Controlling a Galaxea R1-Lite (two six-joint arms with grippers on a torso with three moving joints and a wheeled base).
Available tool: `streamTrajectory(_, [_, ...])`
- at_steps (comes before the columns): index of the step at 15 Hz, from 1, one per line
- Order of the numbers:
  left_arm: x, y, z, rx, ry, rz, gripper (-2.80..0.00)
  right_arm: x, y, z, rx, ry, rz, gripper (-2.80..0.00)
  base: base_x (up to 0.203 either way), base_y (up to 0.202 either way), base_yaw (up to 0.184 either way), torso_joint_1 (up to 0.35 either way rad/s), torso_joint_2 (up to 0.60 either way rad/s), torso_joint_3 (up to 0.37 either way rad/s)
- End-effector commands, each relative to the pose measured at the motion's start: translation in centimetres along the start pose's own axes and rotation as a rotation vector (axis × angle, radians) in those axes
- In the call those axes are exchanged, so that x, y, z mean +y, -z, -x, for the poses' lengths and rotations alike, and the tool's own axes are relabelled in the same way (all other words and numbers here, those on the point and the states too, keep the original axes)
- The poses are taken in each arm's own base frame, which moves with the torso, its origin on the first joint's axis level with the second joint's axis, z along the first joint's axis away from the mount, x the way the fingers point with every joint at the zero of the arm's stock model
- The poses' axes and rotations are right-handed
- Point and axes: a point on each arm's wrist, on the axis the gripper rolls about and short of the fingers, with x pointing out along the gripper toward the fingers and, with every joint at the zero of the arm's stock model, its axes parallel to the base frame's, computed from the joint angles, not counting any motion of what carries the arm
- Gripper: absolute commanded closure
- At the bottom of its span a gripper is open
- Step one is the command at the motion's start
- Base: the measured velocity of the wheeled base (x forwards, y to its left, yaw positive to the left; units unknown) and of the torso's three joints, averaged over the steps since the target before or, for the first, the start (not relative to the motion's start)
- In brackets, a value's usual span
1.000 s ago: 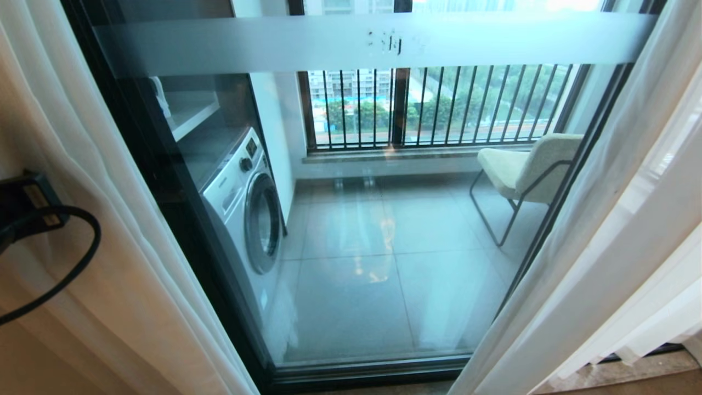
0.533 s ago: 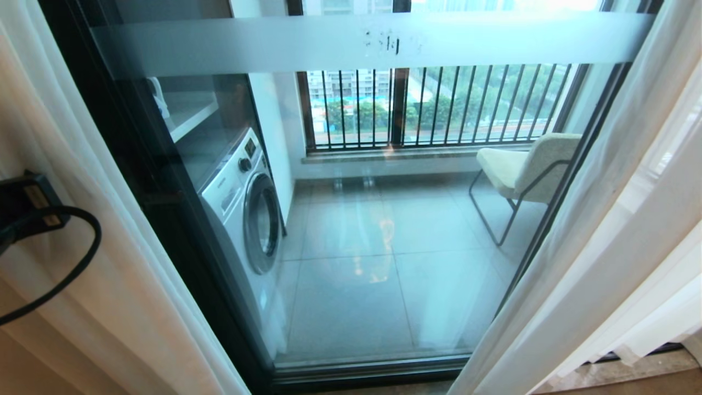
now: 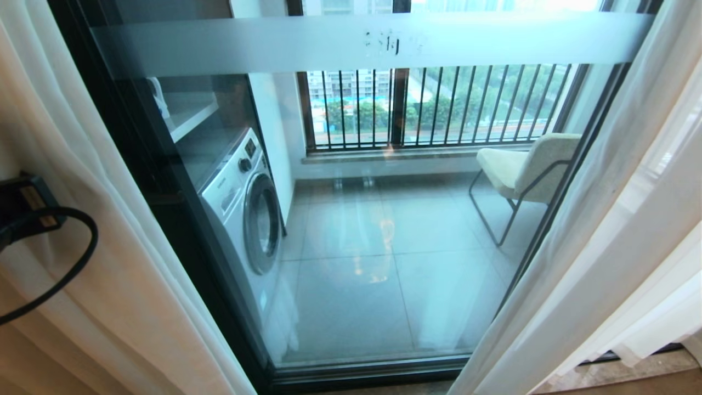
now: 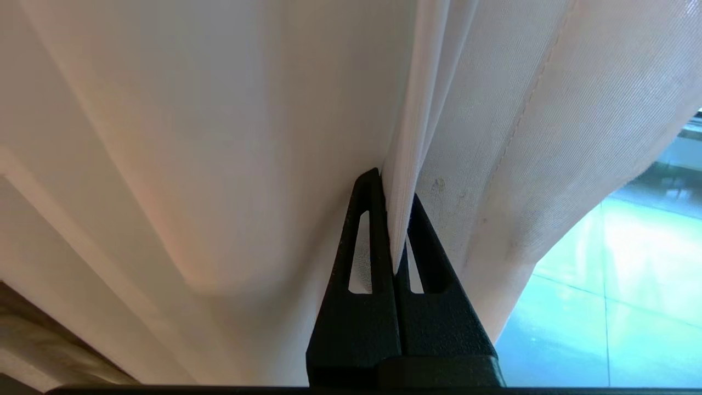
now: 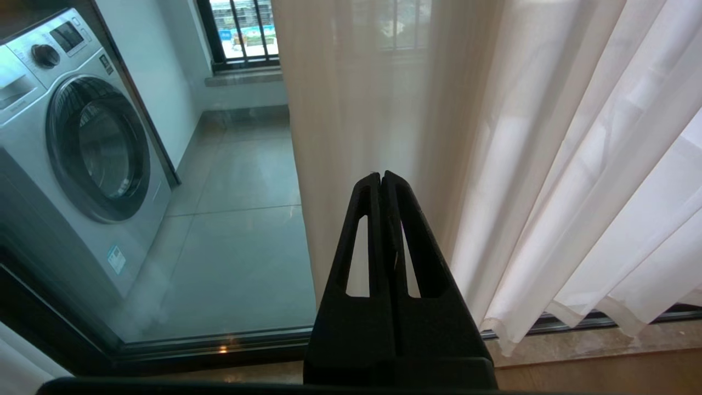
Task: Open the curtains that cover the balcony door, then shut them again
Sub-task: Pull the inner curtains open on both sides
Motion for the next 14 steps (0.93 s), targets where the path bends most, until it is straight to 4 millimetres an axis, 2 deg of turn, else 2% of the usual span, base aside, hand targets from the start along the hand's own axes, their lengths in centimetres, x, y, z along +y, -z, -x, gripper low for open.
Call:
streamTrajectory(1, [-0.10,-0.28,-0.16,-0.008,-0.004,0.004,0.00,0.00,-0.01,0.00,-0.001,0.001,0.000,0.00,0.000,0.000,0.000,0.000,0.00,0.000])
streamTrajectory(14, [0.08,-0.23,0.10,-0.011,-0.004,-0.022,0.00,0.00,-0.01,0.00,-0.001,0.001,0.000,0.00,0.000,0.000,0.000,0.000,0.00,0.000])
